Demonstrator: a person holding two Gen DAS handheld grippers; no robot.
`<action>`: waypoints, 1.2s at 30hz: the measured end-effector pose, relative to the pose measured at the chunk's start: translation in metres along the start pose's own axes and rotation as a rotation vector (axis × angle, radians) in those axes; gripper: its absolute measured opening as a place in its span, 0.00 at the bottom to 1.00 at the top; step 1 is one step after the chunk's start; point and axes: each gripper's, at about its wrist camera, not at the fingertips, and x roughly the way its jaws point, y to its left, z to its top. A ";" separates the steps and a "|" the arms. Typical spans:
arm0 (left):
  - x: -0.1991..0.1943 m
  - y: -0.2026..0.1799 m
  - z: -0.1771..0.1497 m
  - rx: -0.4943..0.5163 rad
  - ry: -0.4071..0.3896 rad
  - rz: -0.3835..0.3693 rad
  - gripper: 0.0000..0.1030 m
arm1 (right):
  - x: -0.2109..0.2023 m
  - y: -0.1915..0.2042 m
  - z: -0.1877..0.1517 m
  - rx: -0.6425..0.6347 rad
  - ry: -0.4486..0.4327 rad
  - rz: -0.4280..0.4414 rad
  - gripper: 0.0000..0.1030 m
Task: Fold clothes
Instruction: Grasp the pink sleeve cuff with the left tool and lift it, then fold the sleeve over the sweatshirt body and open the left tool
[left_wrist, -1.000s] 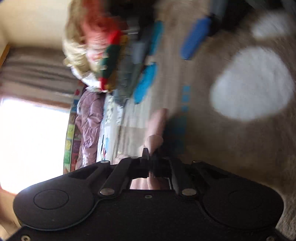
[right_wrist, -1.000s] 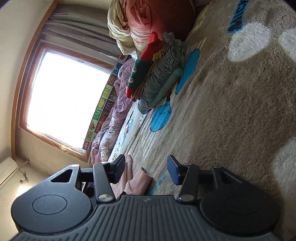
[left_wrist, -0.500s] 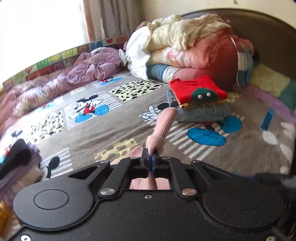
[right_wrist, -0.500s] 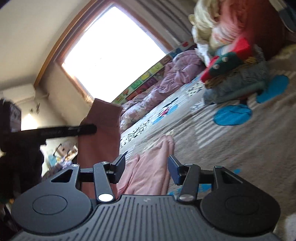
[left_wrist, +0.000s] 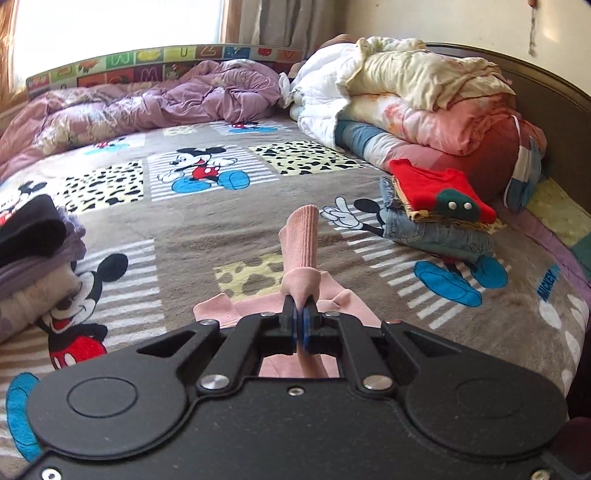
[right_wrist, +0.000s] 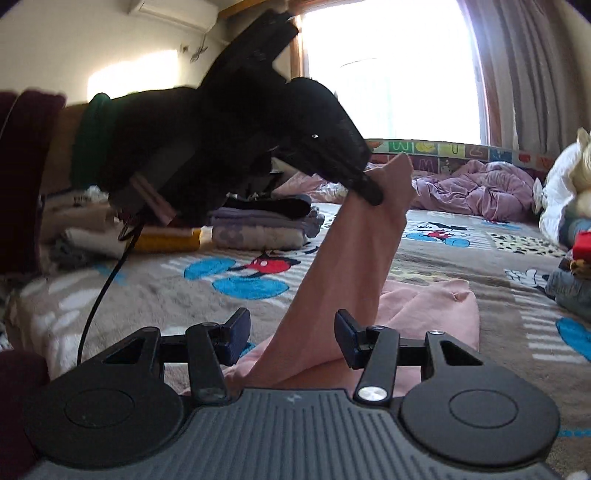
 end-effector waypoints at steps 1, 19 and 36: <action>0.002 0.005 0.000 -0.011 0.001 -0.002 0.03 | 0.006 0.010 -0.002 -0.041 0.025 -0.014 0.49; 0.054 0.067 -0.024 -0.176 0.050 -0.094 0.03 | 0.035 0.058 -0.026 -0.326 0.106 -0.052 0.50; 0.098 0.103 -0.062 -0.332 0.133 -0.129 0.03 | 0.047 0.054 -0.029 -0.268 0.229 0.057 0.50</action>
